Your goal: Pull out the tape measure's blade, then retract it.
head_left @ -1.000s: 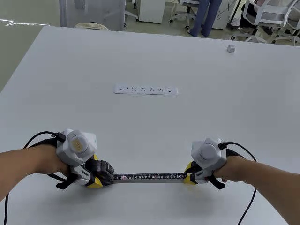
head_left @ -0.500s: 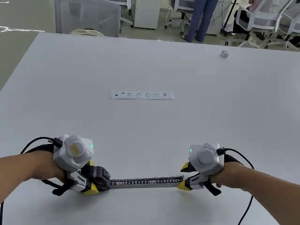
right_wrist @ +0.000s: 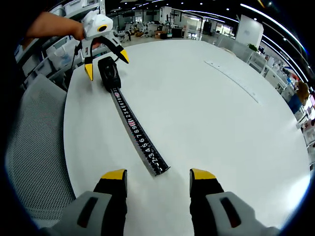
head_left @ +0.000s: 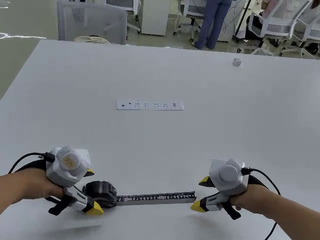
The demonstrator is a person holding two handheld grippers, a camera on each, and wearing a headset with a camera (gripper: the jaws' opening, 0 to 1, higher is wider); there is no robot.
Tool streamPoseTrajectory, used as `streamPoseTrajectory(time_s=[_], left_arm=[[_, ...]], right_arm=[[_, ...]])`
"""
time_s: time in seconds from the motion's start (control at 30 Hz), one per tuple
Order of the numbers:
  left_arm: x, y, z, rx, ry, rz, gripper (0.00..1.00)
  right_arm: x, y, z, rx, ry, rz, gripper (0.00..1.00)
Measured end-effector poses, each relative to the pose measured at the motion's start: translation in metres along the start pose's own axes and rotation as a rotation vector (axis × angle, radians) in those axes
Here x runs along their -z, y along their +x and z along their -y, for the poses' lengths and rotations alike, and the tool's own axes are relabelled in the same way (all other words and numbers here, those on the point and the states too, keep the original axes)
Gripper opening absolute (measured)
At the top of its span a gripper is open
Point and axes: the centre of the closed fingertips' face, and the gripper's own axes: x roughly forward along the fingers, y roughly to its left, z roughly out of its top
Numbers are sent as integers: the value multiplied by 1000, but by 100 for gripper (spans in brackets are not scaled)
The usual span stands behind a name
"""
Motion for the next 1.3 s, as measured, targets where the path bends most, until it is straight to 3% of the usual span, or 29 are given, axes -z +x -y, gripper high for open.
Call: streamPoseTrajectory(time_s=[0.2, 0.37, 0.53, 0.7, 1.07, 1.3], left_arm=[[17, -16, 2, -44, -84, 61, 81], [24, -35, 3, -109, -190, 145, 87], [39, -53, 8, -136, -279, 194, 92], [57, -68, 11, -187, -373, 230, 96], [74, -93, 24, -257, -453, 299, 99], [81, -102, 26, -285, -466, 324, 100]], right_arm=[[11, -12, -3, 41, 68, 42, 61], [20, -22, -7, 73, 118, 75, 69], [28, -35, -6, 125, 192, 120, 73], [43, -41, -18, 136, 212, 125, 78], [57, -59, -32, 169, 251, 142, 84], [53, -70, -33, 202, 291, 189, 90]])
